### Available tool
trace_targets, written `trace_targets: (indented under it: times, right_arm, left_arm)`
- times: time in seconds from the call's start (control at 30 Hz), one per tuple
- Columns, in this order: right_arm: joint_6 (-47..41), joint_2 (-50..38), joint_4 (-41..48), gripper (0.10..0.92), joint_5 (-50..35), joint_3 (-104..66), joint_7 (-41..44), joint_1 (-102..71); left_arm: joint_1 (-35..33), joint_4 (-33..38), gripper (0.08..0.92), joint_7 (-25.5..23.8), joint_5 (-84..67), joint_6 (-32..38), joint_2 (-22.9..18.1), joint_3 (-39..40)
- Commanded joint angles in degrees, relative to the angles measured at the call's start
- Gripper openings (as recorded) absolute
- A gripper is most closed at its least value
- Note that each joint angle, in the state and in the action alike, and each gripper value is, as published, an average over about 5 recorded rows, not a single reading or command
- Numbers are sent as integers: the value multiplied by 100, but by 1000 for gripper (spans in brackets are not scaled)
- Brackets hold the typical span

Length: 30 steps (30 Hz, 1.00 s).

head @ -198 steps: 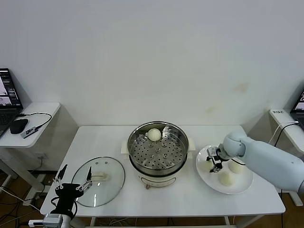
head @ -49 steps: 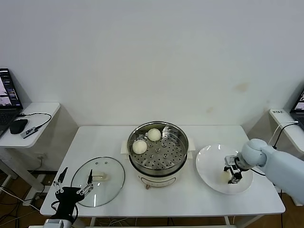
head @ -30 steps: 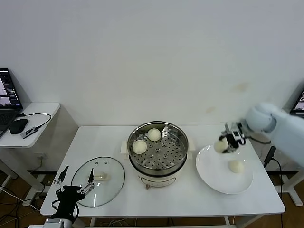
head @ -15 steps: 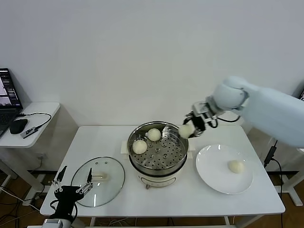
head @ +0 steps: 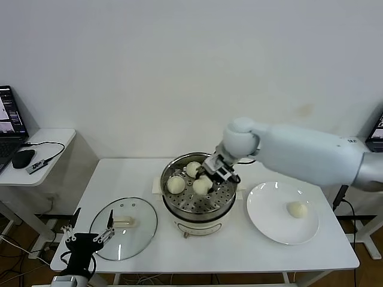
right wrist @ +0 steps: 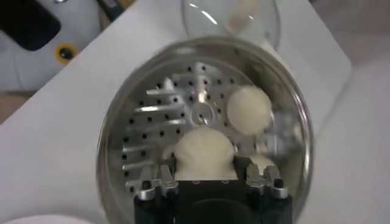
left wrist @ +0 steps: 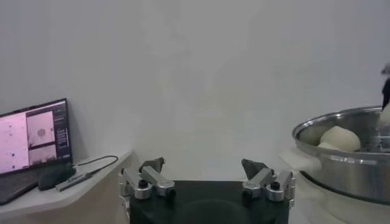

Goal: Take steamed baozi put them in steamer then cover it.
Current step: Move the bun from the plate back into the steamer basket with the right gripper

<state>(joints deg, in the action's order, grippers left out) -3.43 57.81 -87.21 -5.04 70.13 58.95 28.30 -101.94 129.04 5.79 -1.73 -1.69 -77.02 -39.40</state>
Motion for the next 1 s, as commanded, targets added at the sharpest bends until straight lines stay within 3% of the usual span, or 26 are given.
trace_targets:
  times: [0.03, 0.37, 0.77, 1.0]
  right_arm:
    - [1195, 497, 74, 594, 798, 400, -96, -37]
    - [1787, 478, 123, 596, 1297, 394, -153, -93]
    - [1822, 386, -6, 624, 1170, 421, -150, -147]
    - [1859, 283, -40, 775, 1072, 336, -267, -71]
  left_arm:
    - [-32, 37, 823, 0, 2, 4, -18, -24]
    - [-66, 65, 823, 6, 13, 13, -63, -8]
    - [-78, 65, 823, -19, 13, 22, -63, -4]
    - [-85, 85, 823, -70, 14, 21, -56, 14]
